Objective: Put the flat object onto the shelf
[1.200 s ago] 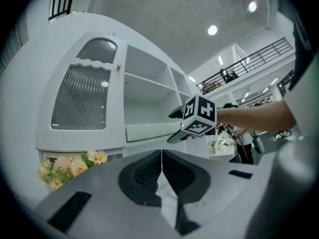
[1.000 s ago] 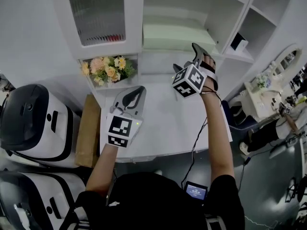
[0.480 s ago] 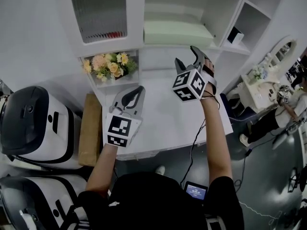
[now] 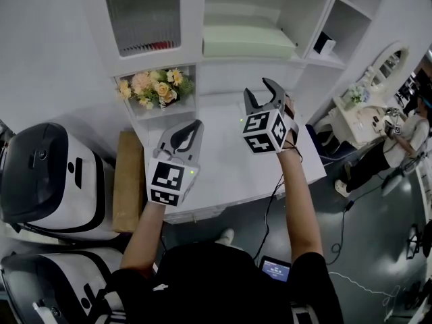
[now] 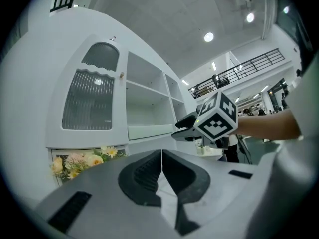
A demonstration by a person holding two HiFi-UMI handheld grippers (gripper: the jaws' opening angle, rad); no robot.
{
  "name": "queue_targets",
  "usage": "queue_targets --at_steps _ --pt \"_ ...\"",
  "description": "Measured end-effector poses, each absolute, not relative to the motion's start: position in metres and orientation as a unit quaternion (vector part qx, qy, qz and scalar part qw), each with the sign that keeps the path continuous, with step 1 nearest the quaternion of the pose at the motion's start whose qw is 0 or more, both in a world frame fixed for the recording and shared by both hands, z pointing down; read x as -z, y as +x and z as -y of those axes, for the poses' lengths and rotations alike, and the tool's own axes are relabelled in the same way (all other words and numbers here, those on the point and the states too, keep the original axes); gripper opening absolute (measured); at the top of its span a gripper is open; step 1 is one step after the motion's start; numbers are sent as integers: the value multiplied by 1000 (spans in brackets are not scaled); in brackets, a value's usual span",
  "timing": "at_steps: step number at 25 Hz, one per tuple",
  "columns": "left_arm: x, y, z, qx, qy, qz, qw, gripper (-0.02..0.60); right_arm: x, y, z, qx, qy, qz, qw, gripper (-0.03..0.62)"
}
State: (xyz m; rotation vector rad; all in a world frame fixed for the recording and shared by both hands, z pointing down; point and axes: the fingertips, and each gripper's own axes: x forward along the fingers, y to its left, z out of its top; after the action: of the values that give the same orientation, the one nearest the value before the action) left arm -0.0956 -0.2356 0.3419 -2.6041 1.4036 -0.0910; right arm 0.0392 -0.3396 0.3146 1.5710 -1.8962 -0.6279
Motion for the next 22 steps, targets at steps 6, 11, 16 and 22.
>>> queue_targets --at_steps 6,11,16,22 --pt "-343 -105 215 20 -887 -457 66 6 -319 27 307 206 600 728 261 153" --pt "-353 -120 204 30 -884 -460 73 6 -327 14 281 182 602 739 242 109" --pt "-357 -123 189 32 -891 -446 81 6 -339 7 256 155 609 745 225 70" --pt "-367 -123 184 35 -896 -436 71 6 -351 9 236 130 623 742 210 21"
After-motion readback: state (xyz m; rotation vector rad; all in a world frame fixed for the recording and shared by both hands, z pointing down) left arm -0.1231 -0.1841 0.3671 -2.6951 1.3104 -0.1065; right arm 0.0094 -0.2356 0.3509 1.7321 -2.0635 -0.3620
